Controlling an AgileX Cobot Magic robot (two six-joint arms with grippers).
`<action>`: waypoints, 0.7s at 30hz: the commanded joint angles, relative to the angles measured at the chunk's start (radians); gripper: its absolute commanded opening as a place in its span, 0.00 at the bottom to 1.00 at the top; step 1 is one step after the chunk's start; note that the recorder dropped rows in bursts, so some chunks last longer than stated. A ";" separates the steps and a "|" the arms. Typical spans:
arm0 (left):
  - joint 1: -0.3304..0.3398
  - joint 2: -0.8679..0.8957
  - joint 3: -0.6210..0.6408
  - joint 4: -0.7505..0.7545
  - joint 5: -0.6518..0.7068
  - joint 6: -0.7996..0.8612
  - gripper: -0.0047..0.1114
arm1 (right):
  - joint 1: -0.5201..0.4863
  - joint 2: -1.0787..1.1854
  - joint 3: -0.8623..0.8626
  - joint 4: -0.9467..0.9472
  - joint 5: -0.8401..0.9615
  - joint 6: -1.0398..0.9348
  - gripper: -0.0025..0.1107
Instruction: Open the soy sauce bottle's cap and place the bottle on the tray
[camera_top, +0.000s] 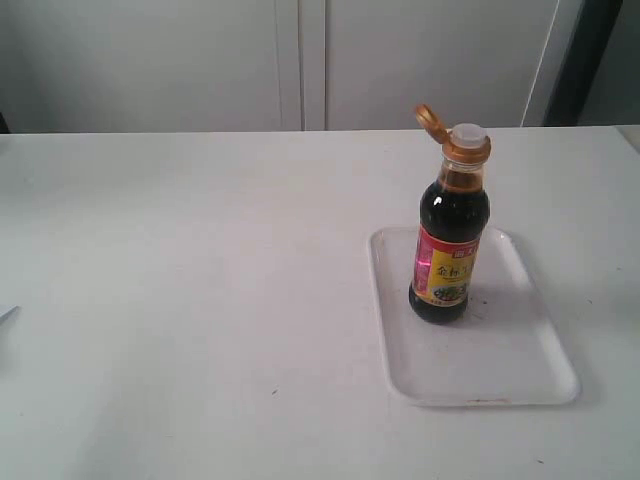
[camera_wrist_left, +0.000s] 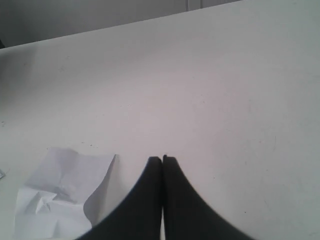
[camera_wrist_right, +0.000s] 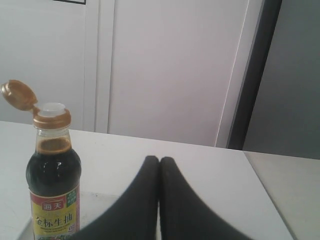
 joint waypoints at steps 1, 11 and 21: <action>0.053 -0.068 0.067 -0.028 -0.023 0.017 0.04 | 0.002 -0.006 0.005 0.005 0.003 -0.003 0.02; 0.114 -0.237 0.192 -0.055 -0.021 0.021 0.04 | 0.002 -0.006 0.005 0.005 0.002 0.011 0.02; 0.173 -0.357 0.275 -0.092 0.018 0.050 0.04 | 0.002 -0.006 0.005 0.005 0.002 0.015 0.02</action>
